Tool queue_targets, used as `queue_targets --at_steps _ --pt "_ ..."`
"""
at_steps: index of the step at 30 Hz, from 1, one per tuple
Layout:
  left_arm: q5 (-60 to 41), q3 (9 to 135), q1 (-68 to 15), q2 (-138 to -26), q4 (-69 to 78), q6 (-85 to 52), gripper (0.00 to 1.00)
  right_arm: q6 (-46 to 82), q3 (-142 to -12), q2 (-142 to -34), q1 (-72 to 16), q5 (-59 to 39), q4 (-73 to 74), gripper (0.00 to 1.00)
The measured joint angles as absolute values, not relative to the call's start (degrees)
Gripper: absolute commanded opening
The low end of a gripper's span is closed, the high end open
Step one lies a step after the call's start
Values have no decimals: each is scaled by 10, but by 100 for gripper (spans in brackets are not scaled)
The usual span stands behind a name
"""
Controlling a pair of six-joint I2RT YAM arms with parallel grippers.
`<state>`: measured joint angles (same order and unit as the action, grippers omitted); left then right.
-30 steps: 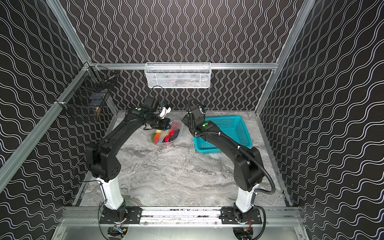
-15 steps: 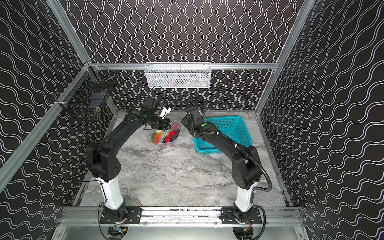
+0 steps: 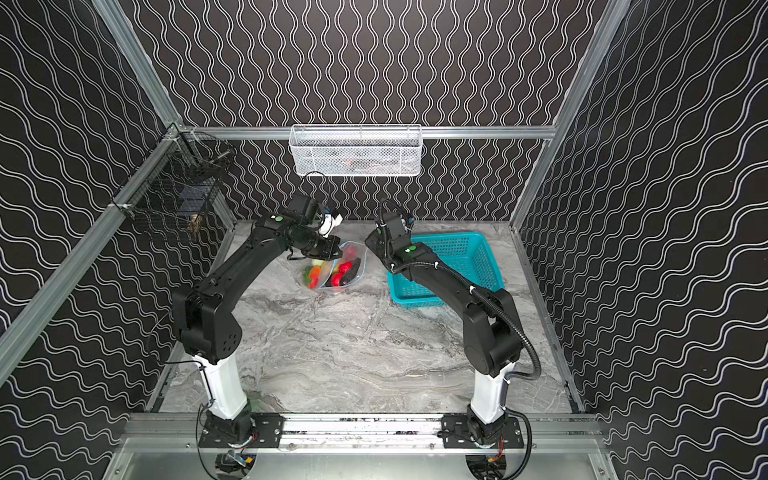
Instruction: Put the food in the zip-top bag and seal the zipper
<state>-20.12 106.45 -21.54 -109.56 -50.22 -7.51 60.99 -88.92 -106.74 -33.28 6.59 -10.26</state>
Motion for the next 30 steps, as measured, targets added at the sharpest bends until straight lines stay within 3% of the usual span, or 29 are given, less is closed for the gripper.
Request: queue_targets --at_steps 6,15,24,30 --pt "-201 1065 -216 -1096 -502 -75 0 619 -889 -1075 -333 51 -96 16" --pt "-207 1067 -217 -1096 -504 -75 2 623 -889 -1076 -333 44 -90 2" --pt "-187 1096 -215 -1069 -514 -51 58 596 -956 -1093 -331 39 -104 0" --pt "-171 1148 -195 -1078 -537 -41 87 549 -1070 -1147 -330 13 -148 0"
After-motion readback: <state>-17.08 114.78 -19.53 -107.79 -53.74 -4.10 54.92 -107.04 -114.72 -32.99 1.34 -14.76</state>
